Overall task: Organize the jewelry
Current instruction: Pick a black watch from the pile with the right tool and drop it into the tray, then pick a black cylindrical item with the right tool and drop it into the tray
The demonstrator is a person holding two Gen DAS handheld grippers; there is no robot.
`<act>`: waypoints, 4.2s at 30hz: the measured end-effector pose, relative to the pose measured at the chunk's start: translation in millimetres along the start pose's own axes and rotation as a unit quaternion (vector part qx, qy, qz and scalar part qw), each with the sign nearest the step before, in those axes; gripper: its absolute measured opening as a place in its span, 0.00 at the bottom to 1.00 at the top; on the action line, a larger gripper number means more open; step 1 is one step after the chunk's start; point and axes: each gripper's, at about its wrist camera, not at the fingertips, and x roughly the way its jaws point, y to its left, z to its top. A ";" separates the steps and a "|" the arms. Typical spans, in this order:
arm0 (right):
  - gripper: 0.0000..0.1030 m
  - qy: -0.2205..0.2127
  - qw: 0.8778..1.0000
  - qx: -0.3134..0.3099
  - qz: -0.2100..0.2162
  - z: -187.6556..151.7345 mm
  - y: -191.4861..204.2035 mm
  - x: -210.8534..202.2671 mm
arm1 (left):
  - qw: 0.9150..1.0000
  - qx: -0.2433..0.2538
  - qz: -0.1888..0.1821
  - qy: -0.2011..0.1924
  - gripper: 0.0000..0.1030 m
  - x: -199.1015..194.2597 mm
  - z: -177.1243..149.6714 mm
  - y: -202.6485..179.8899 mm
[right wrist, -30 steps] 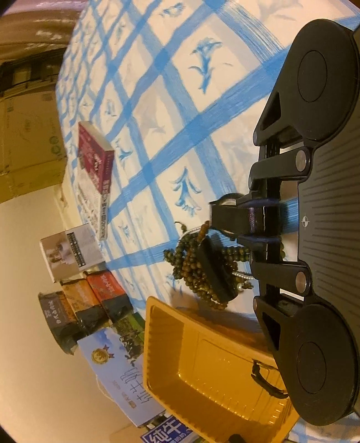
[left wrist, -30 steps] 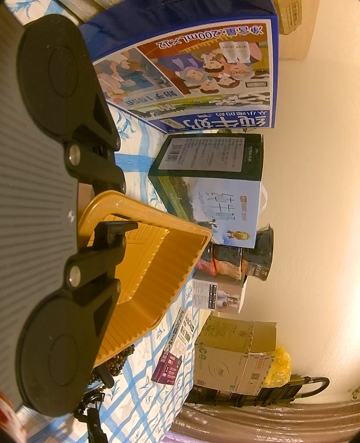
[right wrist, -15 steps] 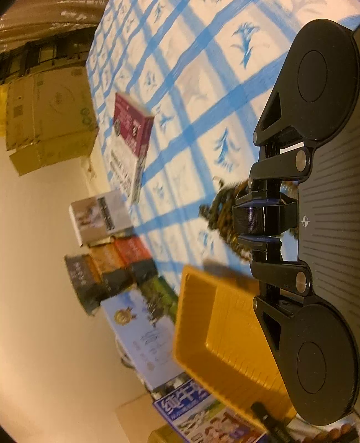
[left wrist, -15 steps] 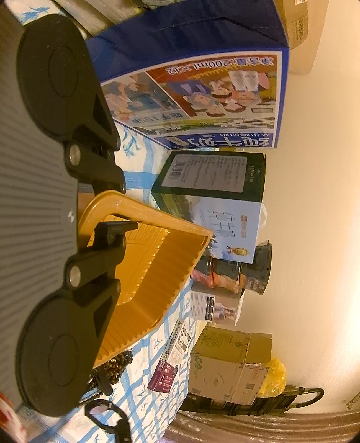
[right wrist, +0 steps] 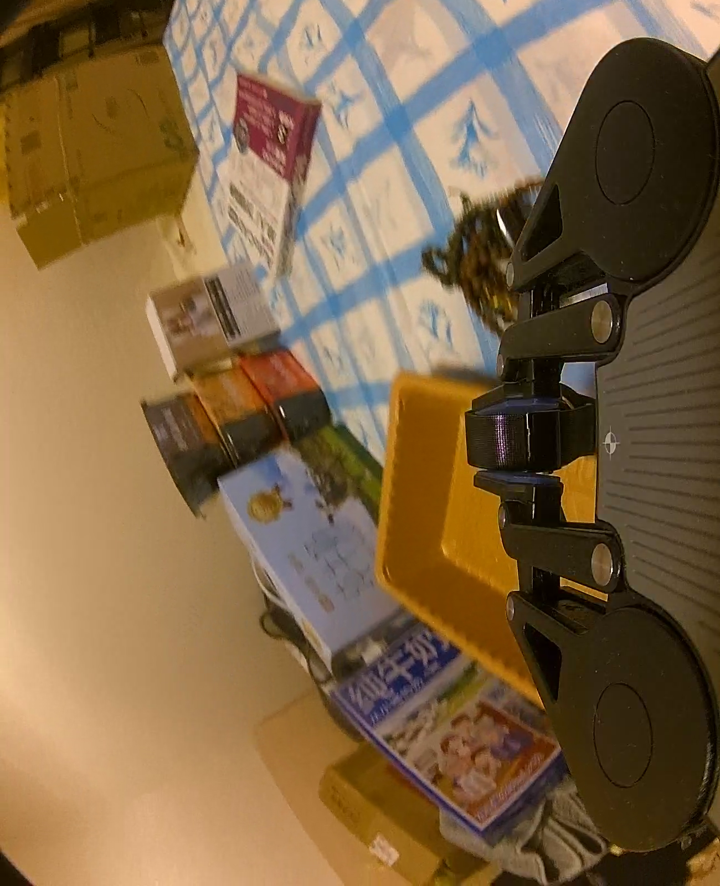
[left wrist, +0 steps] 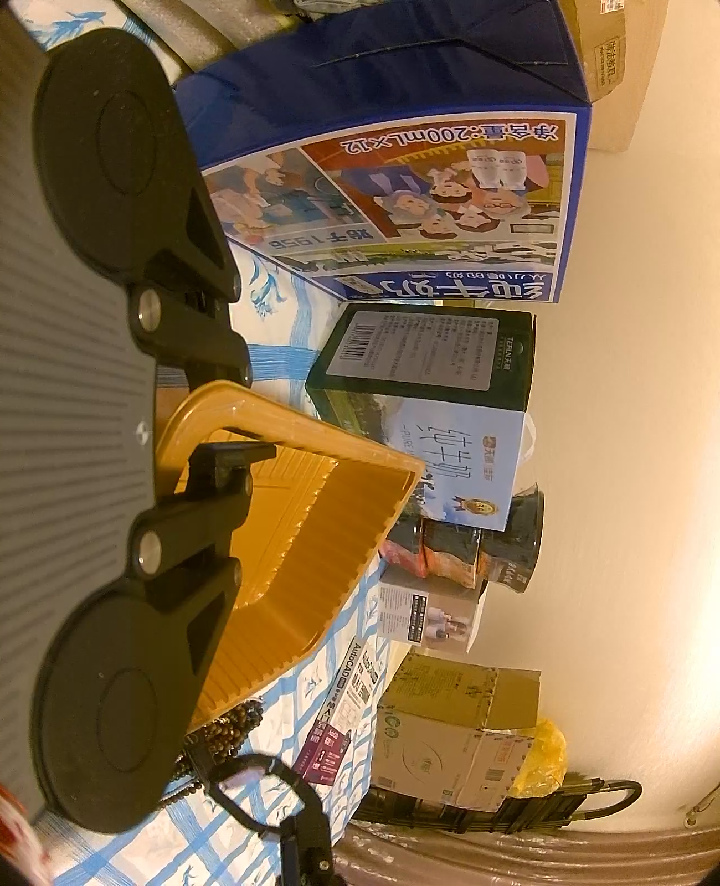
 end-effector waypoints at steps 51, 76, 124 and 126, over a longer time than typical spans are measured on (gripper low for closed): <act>0.88 0.061 0.976 -0.174 -0.114 -44.5 -63.7 50.9 | 1.000 -0.011 0.005 0.011 0.07 3.3 -2.7 4.6; 0.73 0.049 0.965 -0.213 -0.142 -42.5 -68.6 74.9 | 1.000 -0.006 0.006 0.013 0.07 6.7 -0.5 5.0; 0.63 0.054 0.989 -0.107 -0.089 -62.0 -37.1 -11.3 | 1.000 -0.008 0.004 0.015 0.06 4.7 -0.5 4.1; 0.48 0.059 0.988 -0.101 -0.105 -61.9 -46.1 -14.5 | 1.000 -0.007 0.004 0.015 0.06 4.9 -0.3 4.0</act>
